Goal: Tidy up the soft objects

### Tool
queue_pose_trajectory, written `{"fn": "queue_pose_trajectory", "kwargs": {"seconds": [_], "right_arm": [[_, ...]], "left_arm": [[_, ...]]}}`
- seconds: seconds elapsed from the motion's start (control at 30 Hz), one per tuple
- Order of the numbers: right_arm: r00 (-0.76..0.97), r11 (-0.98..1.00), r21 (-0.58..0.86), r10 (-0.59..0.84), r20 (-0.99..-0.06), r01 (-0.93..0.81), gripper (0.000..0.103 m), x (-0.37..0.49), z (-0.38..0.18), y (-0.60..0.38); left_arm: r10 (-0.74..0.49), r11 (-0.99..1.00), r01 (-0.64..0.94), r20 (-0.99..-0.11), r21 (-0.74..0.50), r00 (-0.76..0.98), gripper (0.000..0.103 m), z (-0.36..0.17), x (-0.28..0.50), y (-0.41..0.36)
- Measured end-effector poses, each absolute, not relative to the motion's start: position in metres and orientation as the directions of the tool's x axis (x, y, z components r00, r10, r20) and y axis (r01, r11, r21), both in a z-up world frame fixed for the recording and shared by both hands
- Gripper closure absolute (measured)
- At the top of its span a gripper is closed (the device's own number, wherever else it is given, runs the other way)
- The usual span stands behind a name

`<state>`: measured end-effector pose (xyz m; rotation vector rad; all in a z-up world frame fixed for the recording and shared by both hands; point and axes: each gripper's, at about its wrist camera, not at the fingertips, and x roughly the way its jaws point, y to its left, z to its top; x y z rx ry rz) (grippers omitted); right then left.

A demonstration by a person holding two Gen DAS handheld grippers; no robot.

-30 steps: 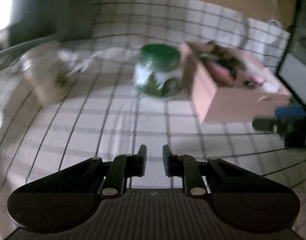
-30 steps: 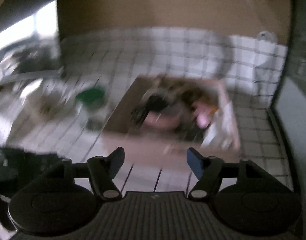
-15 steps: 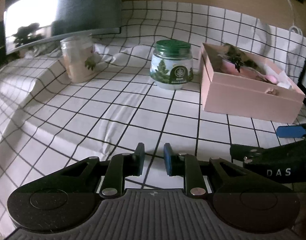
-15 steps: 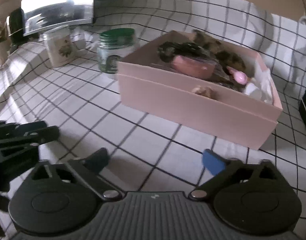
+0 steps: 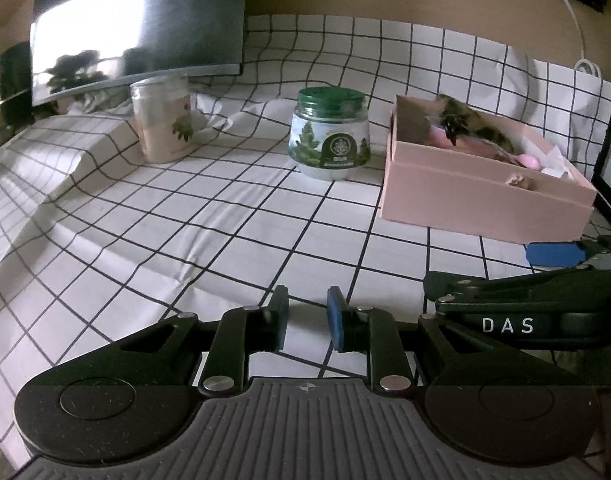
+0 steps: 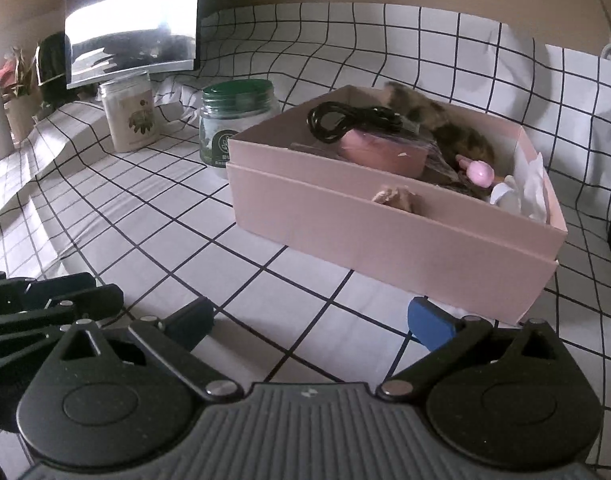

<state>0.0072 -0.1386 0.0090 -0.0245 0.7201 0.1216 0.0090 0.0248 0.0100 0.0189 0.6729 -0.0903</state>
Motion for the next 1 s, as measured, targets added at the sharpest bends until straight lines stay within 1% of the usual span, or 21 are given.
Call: {"fn": "queue_pose_trajectory", "kwargs": {"seconds": [0.4, 1.0], "right_arm": [[0.745, 0.993, 0.012, 0.095, -0.66, -0.116, 0.0, 0.0051, 0.0088, -0.1365], [0.745, 0.993, 0.012, 0.095, -0.66, -0.116, 0.0, 0.004, 0.0087, -0.1373]], "left_arm": [[-0.106, 0.994, 0.092, -0.616, -0.053, 0.781, 0.079, 0.01, 0.0081, 0.0324], [-0.113, 0.994, 0.095, -0.615, -0.061, 0.78, 0.079, 0.0099, 0.0081, 0.0342]]}}
